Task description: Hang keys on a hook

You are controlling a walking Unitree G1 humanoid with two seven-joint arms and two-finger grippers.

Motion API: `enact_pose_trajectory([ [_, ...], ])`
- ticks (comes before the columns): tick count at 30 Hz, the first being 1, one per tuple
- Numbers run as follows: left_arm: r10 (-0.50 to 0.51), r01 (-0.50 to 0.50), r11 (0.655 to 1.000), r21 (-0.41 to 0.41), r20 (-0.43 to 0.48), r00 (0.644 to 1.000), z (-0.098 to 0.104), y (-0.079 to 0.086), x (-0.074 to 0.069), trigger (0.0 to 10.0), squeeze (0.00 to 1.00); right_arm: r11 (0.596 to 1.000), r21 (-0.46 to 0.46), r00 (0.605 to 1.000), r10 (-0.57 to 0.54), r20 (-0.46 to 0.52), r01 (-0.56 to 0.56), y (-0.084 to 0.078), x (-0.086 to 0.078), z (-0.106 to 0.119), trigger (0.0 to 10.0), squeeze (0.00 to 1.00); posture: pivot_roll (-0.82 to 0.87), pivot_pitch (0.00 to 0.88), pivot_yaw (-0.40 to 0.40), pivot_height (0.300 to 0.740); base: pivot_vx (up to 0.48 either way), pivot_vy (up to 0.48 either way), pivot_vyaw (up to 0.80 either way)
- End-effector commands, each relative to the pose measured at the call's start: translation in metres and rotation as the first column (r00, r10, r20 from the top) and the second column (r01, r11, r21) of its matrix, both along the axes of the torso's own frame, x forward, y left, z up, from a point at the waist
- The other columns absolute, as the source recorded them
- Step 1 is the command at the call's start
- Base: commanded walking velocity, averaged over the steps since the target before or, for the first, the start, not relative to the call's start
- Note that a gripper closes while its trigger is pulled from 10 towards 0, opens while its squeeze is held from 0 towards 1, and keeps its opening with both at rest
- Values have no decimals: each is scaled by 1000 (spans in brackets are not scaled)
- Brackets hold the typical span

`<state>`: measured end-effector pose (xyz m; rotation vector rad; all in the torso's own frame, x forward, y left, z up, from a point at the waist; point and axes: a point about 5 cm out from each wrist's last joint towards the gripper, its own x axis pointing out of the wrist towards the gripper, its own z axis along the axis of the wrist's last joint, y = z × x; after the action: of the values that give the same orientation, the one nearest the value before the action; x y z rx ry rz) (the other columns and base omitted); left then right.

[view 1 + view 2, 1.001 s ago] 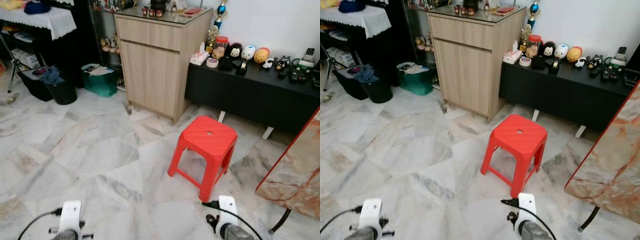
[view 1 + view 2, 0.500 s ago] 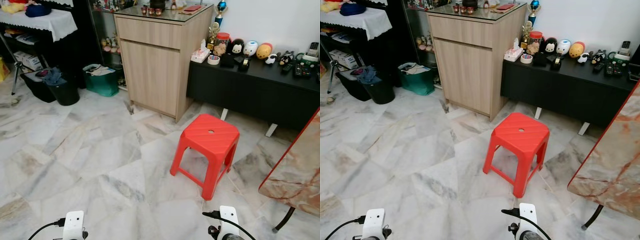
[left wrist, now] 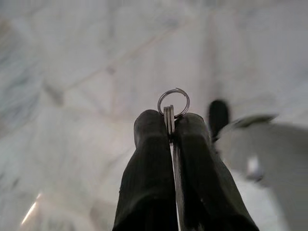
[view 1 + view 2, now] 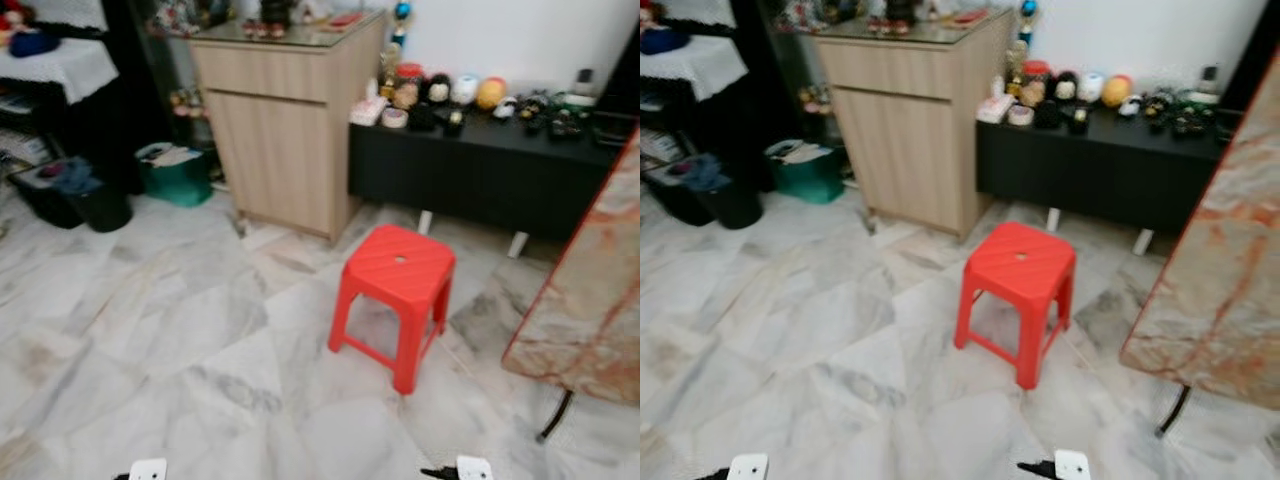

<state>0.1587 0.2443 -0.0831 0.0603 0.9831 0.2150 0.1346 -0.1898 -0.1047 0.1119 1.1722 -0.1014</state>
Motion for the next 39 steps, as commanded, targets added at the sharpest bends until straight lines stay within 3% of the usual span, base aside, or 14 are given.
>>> enact_pose_trajectory([
  [1,-45,45,999,2,12,999,0,-10,5,10000,0,1000,-13,999,2,37,-1,-6,7,3,10000,0,-4,0,19,740,0,-352,0],
  [7,-117,117,993,-15,9,993,-2,-28,10,10000,0,999,-22,997,-24,70,26,-12,16,8,10000,0,-17,0,35,740,0,-352,0],
  [12,-124,124,992,-14,10,992,-2,-27,11,10000,0,999,-15,997,-31,78,32,-9,20,9,10000,0,-35,0,45,740,0,-352,0],
  [16,-122,122,993,3,11,992,1,-22,14,10000,0,1000,7,996,-9,88,8,2,24,9,10000,0,-41,0,9,740,0,-352,0],
  [18,-114,114,993,8,16,993,1,-22,14,10000,0,999,18,996,49,73,-50,9,22,7,10000,0,-32,0,-13,740,0,-352,0],
  [26,-120,120,993,21,-1,993,-1,-20,8,10000,0,996,3,994,90,57,-90,8,18,6,10000,0,17,0,-12,740,0,-349,0],
  [30,-118,118,993,19,-2,993,-1,-19,8,10000,0,999,4,997,33,65,-34,7,21,7,10000,0,28,0,-1,740,0,-341,0],
  [39,-125,126,992,29,-19,992,-1,-13,5,10000,0,997,4,997,76,22,-76,16,11,2,10000,0,18,0,8,740,0,-342,0],
])
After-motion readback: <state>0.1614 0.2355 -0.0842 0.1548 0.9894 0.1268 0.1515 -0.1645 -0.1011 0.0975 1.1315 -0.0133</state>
